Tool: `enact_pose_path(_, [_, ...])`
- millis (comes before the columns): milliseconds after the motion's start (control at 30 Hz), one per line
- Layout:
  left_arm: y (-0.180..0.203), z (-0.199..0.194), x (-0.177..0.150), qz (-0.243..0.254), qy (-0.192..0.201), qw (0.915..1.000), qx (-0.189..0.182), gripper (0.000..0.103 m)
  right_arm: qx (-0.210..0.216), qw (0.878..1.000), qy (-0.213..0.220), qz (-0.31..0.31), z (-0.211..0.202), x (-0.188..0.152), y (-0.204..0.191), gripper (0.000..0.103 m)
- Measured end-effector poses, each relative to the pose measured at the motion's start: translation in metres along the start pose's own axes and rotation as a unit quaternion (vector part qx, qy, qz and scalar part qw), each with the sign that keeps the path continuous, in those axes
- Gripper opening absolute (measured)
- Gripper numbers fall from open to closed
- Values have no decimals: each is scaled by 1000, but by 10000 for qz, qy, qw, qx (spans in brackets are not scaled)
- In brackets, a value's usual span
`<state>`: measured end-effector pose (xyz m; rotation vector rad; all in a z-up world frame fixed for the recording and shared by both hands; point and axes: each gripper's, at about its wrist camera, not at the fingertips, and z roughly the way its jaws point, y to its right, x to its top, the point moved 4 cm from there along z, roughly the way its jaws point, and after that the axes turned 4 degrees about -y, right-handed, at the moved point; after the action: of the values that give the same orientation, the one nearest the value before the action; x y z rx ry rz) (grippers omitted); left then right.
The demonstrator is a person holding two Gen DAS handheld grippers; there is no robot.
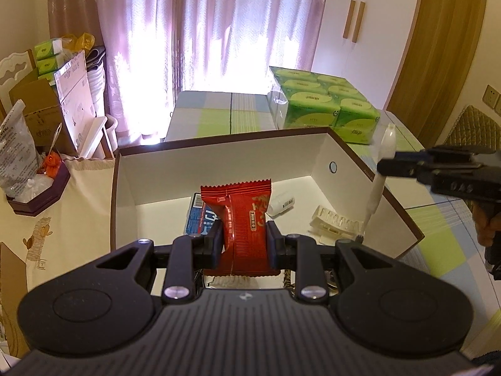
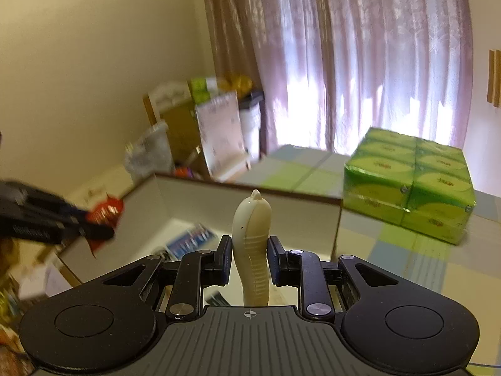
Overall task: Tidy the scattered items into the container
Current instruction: 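Carry the red snack and white brush over the box with both tools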
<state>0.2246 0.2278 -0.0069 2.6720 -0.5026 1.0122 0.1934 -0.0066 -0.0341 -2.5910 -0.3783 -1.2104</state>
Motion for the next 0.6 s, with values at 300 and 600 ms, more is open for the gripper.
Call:
enact_pose_path(300, [-4, 17, 3, 22, -160, 9998, -122, 23, -190, 9955, -812, -441, 45, -18, -12, 26])
enact_pose_path(600, [-10, 40, 4, 5, -406, 9991, -130, 23, -138, 9917, -1128, -608, 71, -13, -16, 26])
